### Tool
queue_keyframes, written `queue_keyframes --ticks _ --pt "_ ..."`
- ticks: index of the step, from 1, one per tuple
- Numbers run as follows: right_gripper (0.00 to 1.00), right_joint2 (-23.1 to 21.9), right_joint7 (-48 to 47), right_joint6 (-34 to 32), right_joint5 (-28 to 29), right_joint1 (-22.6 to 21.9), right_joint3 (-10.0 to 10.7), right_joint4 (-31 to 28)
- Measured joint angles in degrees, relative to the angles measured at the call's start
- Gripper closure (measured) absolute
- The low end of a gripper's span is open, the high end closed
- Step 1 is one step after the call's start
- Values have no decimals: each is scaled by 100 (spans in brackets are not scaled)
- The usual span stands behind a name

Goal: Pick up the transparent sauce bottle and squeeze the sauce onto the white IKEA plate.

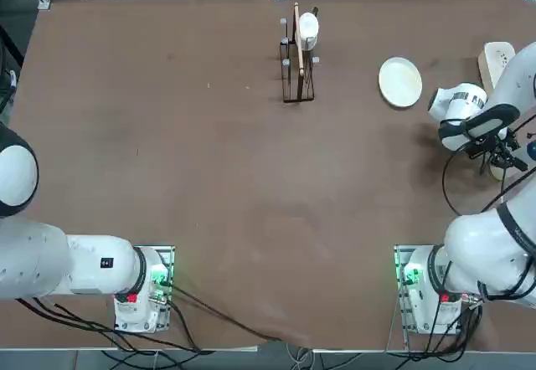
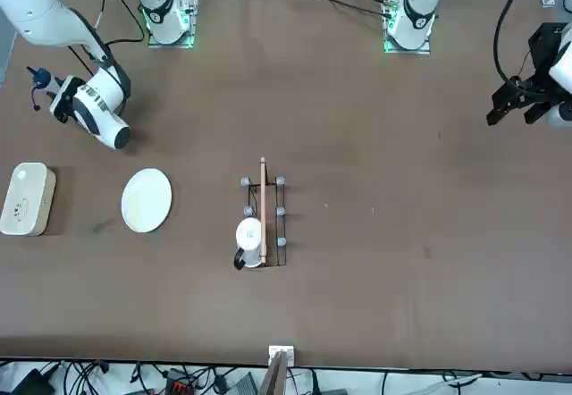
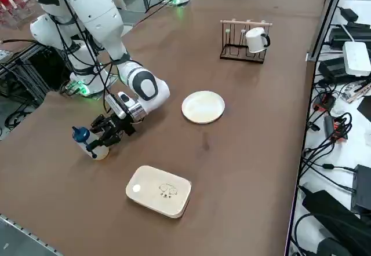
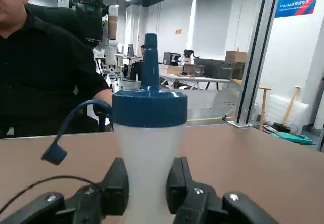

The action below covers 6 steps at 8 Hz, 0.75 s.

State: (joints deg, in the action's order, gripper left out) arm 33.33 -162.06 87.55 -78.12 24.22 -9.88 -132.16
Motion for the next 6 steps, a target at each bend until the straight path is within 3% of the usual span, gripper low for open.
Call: queue_keyframes --ticks 1,2,5,6 --pt "60 9 0 0 0 -3 0 -2" --pt "47 17 -1 -5 0 -22 0 -5" --pt "46 79 -29 -69 -1 -128 1 -27" --pt "32 124 -36 -91 0 -159 0 -35"
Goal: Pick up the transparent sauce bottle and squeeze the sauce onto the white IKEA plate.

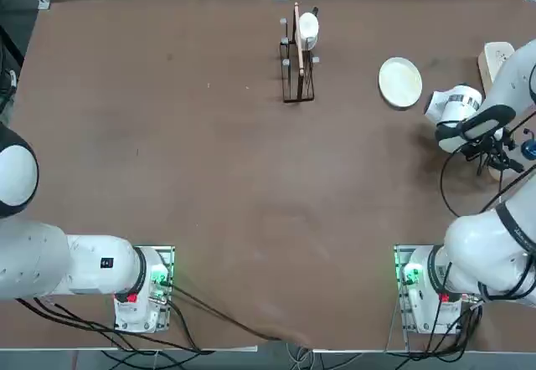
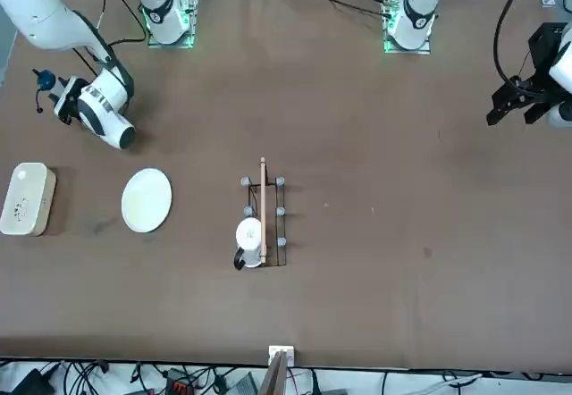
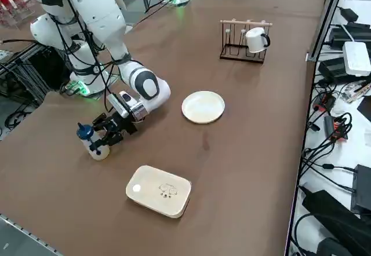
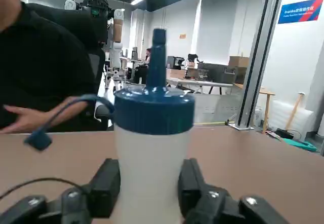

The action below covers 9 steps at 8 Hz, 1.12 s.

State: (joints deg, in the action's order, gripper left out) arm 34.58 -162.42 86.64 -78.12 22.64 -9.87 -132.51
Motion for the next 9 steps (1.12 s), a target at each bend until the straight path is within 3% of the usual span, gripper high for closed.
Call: queue_keyframes --ticks 2,9 --pt "0 141 -25 8 0 -66 -4 -1" --pt "0 101 -24 -70 40 -113 -172 36"
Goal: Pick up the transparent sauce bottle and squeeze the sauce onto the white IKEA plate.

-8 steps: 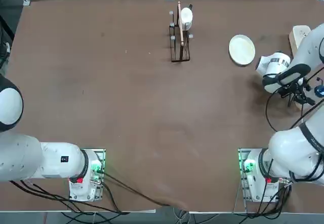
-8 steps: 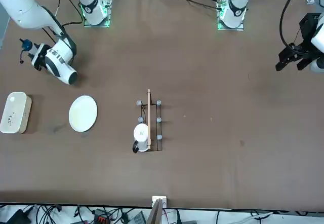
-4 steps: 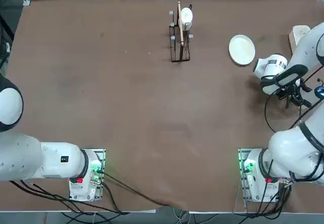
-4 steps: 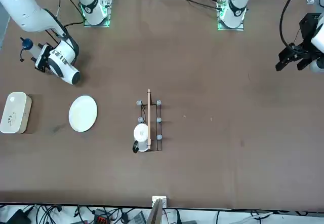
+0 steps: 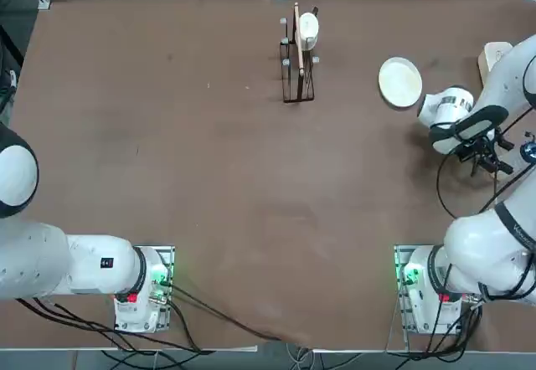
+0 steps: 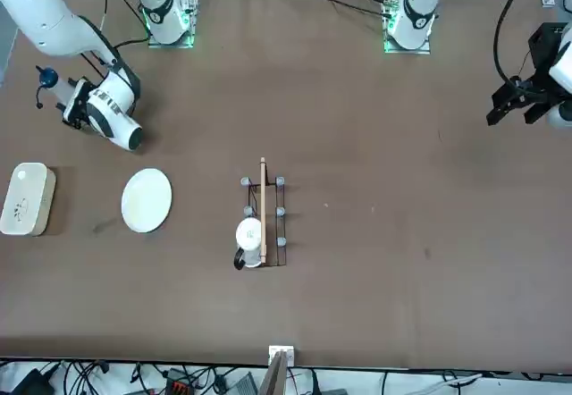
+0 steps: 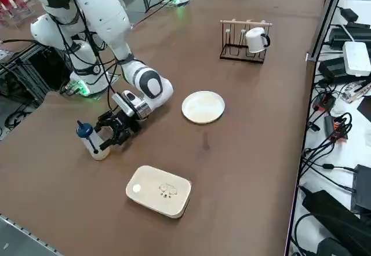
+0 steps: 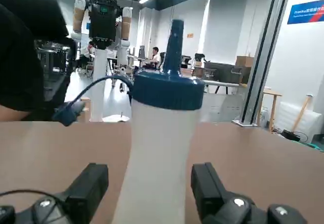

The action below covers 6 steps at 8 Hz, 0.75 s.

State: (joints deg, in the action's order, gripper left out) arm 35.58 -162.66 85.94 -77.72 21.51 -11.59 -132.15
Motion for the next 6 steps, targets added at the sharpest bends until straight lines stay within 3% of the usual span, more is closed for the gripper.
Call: queue_keyframes --ticks 3,6 --pt "0 -155 42 -147 442 -4 -402 2" --pt "0 -322 144 -411 817 -14 -958 221"
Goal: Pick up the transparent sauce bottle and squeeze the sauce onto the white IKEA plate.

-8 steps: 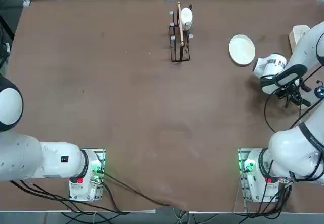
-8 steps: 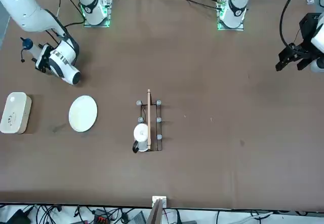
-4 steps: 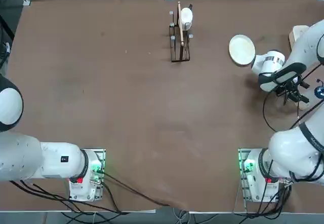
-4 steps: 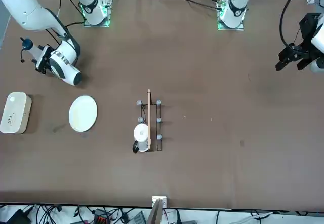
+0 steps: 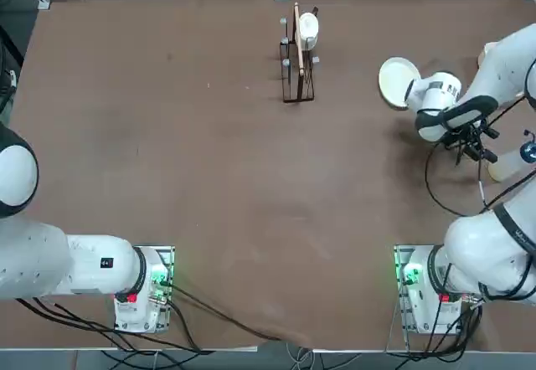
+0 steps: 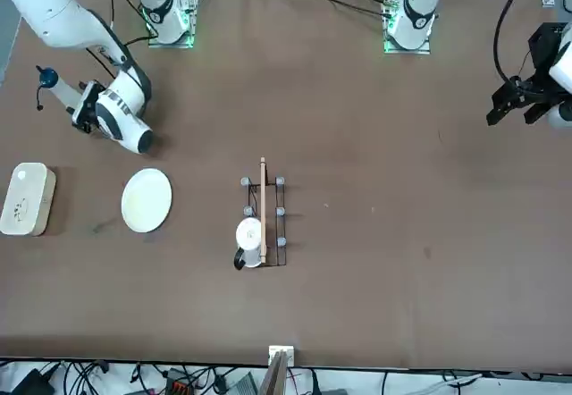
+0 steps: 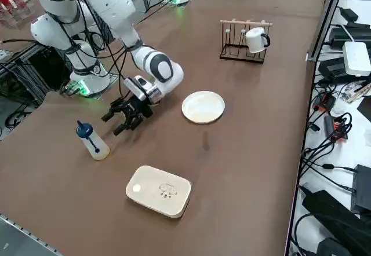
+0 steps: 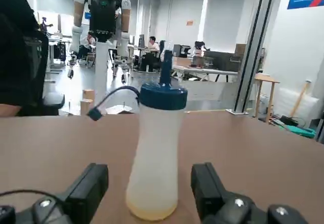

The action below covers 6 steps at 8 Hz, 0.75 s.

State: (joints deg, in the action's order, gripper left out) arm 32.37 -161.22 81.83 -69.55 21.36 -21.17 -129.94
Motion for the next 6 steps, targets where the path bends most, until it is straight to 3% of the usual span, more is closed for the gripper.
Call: queue_keyframes --ticks 4,6 --pt "0 -47 578 -349 927 -44 -992 1413" --pt "0 -37 1311 -369 1438 -114 -1325 2024"
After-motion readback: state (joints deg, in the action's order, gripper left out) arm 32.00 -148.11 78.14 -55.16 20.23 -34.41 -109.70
